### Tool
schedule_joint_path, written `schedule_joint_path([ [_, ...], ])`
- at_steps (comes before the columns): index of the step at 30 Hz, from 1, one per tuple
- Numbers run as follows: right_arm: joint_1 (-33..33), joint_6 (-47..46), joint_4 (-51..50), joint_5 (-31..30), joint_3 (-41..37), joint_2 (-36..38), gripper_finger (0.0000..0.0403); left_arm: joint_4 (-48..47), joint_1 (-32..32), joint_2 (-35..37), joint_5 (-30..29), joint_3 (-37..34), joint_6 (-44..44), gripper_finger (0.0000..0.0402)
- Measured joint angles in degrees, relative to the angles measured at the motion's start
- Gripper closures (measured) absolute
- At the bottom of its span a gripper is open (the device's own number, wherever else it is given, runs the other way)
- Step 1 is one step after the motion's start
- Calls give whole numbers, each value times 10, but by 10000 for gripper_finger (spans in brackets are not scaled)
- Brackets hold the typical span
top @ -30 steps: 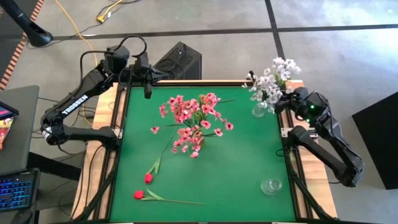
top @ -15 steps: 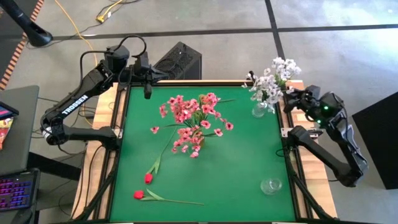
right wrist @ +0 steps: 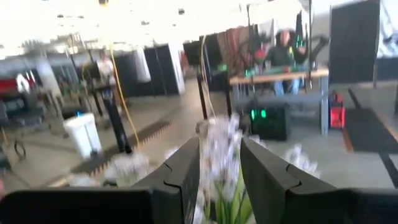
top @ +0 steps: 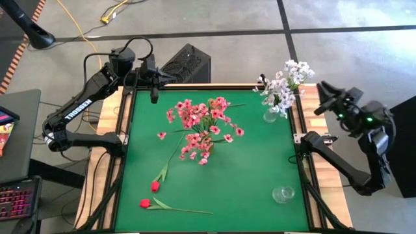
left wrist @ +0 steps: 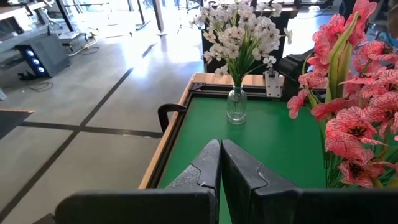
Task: Sort flowers into vase by color
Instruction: Put the red flower into the bottom transparent vase
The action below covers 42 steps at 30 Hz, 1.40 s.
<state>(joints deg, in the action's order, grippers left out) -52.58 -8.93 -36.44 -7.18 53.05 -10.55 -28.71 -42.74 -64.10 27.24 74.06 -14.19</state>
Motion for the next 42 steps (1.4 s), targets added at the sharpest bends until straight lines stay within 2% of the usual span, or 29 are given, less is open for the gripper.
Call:
schedule_joint_path([
  [4,0,-14,46,21,21,0,259,0,0,0,0,0,-2,401],
  [11,-1,-65,171,147,26,-8,259,-1,0,-2,-9,-2,-15,401],
  [18,-1,-106,189,250,26,-54,259,-2,-3,-28,-16,-23,-45,401],
  [25,3,-107,197,274,26,-94,259,1,-27,-89,-20,-23,-75,401],
  [29,8,-107,220,298,25,-108,259,14,-46,-133,19,-24,-76,401],
  [33,8,-95,225,298,34,-109,259,53,-60,-181,44,-24,-71,401],
  [42,8,-71,211,298,53,-108,259,171,-69,-281,38,-24,-44,401],
])
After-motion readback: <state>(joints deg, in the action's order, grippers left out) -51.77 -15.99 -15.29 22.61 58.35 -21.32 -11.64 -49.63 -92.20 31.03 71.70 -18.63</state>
